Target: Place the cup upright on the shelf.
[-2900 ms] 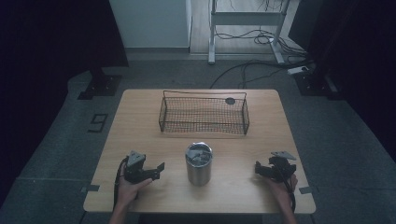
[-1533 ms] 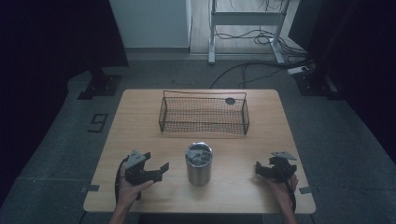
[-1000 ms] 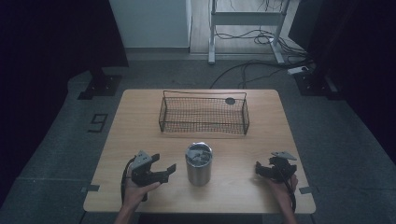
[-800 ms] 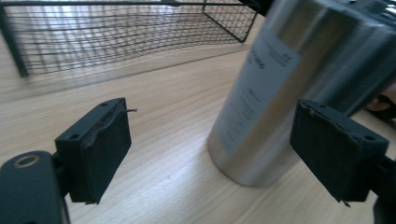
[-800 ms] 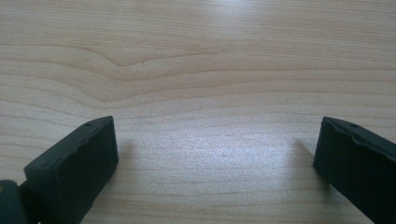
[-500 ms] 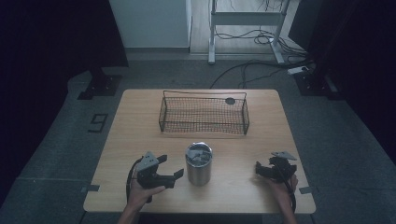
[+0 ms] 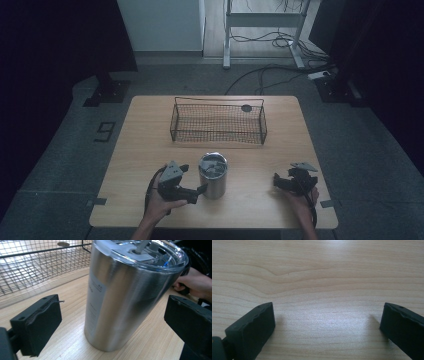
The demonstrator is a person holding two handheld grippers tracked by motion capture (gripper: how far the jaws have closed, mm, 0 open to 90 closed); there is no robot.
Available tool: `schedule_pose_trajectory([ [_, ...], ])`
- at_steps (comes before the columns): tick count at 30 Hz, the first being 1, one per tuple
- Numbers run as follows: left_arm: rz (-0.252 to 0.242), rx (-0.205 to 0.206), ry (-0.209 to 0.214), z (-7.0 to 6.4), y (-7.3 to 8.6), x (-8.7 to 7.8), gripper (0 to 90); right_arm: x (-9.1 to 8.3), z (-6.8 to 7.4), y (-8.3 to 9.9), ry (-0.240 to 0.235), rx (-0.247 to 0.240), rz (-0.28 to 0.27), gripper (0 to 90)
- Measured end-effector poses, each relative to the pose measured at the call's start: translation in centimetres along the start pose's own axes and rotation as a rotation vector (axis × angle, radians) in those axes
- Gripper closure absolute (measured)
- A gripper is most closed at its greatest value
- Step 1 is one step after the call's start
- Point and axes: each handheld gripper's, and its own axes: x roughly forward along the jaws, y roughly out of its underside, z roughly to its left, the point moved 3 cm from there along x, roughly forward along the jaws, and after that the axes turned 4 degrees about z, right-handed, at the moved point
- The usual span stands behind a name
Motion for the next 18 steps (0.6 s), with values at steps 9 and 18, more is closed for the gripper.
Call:
schedule_pose_trajectory([
  [9,0.011,0.021,-0.011,-0.6,-0.6,1.3,0.0,0.0,0.0,0.0,0.000,0.000,0.000,0.0],
  [18,0.008,0.041,-0.020,-1.3,-1.3,2.4,0.0,0.0,0.0,0.0,0.000,0.001,0.001,0.0],
])
